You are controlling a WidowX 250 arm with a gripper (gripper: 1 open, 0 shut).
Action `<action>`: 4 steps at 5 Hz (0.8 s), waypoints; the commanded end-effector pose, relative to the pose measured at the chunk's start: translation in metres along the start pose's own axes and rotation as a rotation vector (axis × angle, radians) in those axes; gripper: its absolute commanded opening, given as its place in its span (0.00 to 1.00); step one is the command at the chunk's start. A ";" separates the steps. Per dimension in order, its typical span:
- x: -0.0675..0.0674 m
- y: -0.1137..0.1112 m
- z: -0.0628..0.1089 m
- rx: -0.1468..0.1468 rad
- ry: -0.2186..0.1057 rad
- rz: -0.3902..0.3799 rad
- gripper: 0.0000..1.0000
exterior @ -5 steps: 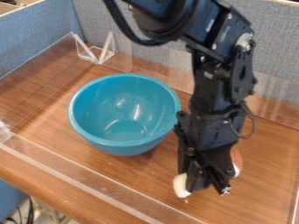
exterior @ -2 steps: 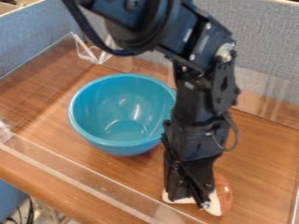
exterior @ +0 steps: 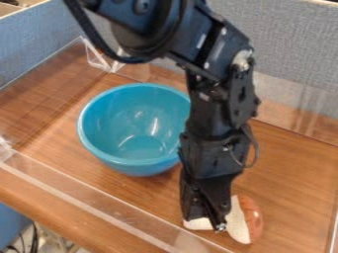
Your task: Remove the mushroom from inside the blue bowl and put it on the table
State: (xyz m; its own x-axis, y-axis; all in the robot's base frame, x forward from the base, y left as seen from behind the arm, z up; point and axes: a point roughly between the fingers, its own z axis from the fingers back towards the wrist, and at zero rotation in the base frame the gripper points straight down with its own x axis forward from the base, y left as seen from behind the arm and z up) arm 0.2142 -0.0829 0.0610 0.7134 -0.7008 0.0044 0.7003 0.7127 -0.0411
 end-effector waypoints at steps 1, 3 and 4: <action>0.004 0.003 0.000 0.020 -0.018 0.000 1.00; -0.004 0.027 -0.020 0.031 -0.001 0.002 1.00; 0.003 0.023 -0.019 0.039 -0.005 -0.006 1.00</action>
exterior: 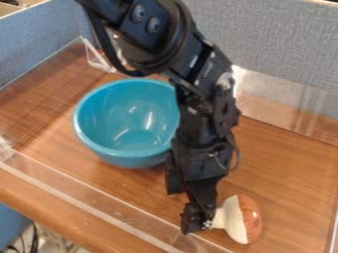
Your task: Remove the mushroom from inside the blue bowl and put it on the table
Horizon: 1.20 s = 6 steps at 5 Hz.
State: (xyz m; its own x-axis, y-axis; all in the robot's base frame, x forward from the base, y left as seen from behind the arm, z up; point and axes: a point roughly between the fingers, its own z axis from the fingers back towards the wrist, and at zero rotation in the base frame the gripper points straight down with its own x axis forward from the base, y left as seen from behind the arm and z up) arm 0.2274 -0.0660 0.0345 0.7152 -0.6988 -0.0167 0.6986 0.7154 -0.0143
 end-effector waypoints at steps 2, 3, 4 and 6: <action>0.014 -0.007 0.011 0.023 -0.029 0.043 1.00; 0.015 -0.010 0.014 0.028 -0.028 0.101 1.00; 0.015 -0.014 0.018 0.033 -0.027 0.162 1.00; 0.018 -0.011 0.022 0.043 -0.031 0.242 1.00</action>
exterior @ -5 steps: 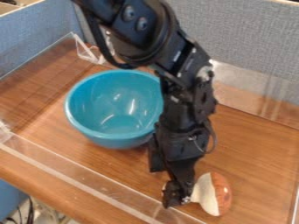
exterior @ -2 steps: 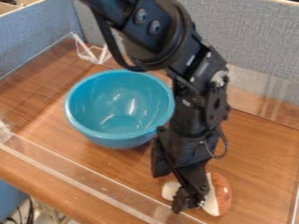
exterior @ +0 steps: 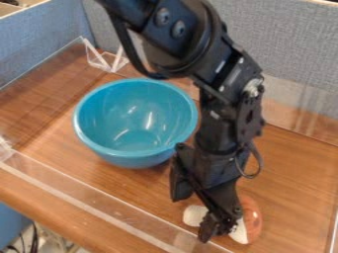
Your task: Remove the mushroom from inside the blue bowl and put it on the table
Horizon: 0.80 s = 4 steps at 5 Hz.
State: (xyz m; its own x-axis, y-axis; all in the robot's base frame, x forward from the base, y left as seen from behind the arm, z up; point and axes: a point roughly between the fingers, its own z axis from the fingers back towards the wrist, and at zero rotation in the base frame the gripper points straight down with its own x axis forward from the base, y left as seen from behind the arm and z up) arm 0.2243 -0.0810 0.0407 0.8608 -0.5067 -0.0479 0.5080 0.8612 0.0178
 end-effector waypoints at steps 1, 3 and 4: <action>0.017 -0.002 0.012 0.014 -0.067 0.067 1.00; 0.022 -0.005 0.005 0.022 -0.076 0.140 1.00; 0.021 -0.008 0.004 0.024 -0.082 0.149 1.00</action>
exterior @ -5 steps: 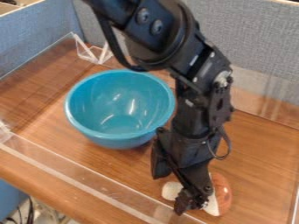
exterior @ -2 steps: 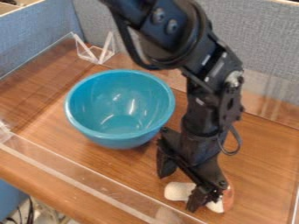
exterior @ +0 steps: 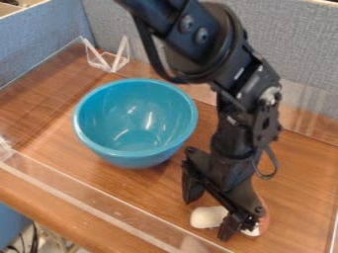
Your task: Remove the mushroom from inside the blue bowl and put it on the table
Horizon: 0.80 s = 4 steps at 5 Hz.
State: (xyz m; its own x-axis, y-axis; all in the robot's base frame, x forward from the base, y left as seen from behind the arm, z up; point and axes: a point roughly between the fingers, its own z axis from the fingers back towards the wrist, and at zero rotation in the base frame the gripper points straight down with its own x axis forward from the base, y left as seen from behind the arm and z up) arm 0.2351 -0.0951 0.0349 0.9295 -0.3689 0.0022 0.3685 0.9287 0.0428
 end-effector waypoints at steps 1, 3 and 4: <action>0.013 0.003 0.010 0.000 -0.042 -0.071 0.00; 0.010 0.019 0.038 -0.008 -0.077 -0.072 1.00; 0.021 0.029 0.063 0.008 -0.125 -0.062 1.00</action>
State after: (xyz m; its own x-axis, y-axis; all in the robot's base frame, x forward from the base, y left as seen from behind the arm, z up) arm 0.2561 -0.0779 0.0826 0.8990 -0.4335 0.0624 0.4313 0.9010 0.0458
